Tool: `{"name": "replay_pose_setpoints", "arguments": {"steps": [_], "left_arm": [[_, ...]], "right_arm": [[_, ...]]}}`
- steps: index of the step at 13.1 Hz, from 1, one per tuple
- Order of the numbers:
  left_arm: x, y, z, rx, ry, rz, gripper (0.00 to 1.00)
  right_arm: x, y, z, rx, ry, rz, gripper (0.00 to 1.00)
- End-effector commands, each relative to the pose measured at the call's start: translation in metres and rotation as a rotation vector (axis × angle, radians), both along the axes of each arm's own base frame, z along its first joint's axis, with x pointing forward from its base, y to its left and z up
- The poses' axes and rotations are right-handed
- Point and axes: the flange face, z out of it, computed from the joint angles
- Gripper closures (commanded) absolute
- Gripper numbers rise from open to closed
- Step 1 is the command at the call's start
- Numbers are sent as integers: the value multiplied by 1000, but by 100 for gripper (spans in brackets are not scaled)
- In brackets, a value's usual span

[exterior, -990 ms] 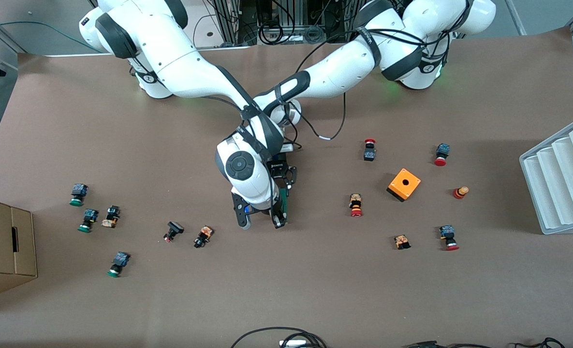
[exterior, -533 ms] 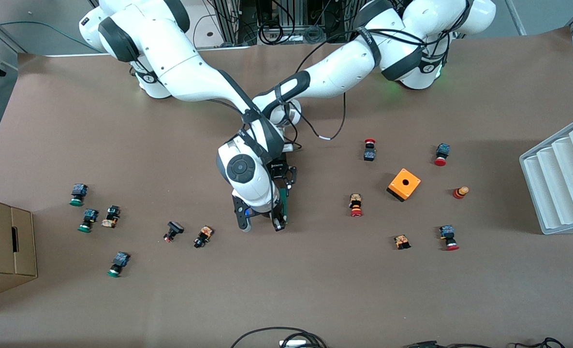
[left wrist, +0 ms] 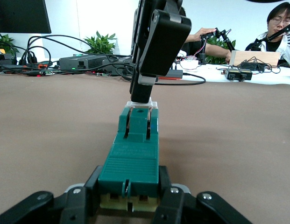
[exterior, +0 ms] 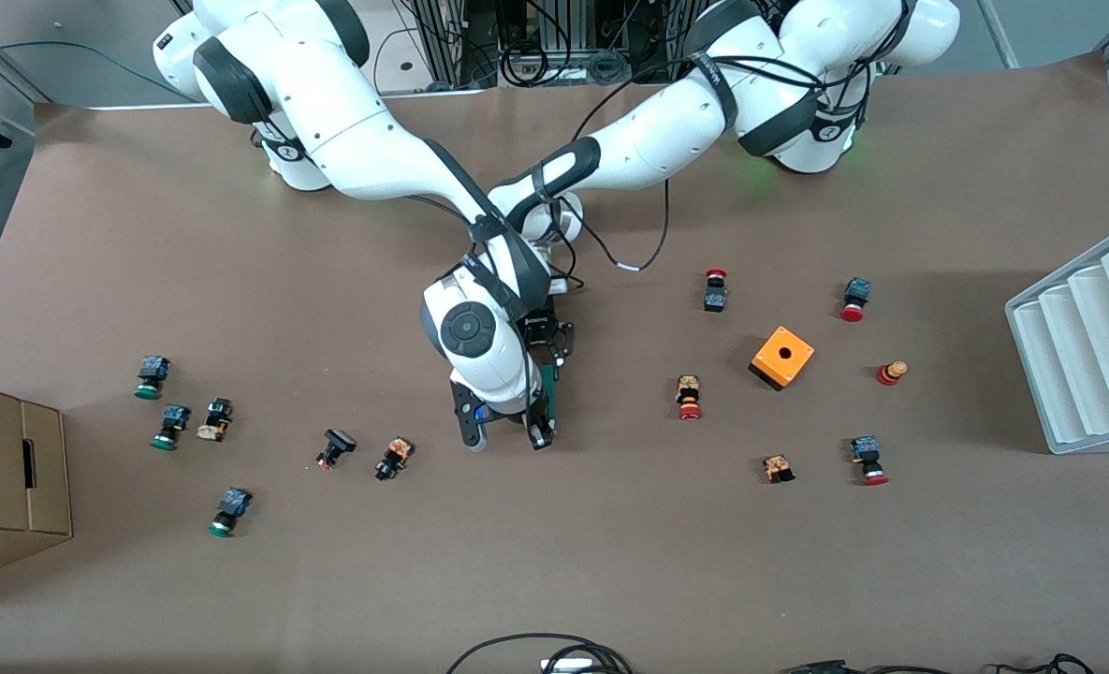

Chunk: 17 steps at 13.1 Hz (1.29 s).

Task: Close load switch with both arms

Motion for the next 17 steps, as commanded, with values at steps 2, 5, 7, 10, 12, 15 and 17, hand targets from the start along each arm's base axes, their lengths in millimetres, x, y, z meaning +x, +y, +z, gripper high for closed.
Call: {"name": "replay_pose_setpoints", "arguments": {"steps": [2,5,7,10,12,15,17], "left_arm": [[-5,-5,-10,-2,2,-10,49],[-5,-5,-10,-2,2,-10,49],[-5,-5,-10,-2,4,-8,49],[-4,-5,-8,-1,5,-5,42],[-3,-5,-6,32,10,-7,29],[0,-7,-1,59,14,-6,0],[1,-8,6,56,15,2,0]], "right_arm": [[20,-16,33,69,17,-54,0],[28,-47,104,80,4,16,0],[24,-86,141,71,6,86,0],[13,-136,193,64,16,221,0],[13,-185,230,59,48,335,0],[13,-268,271,66,64,485,0],[9,-323,290,75,53,610,0]]}}
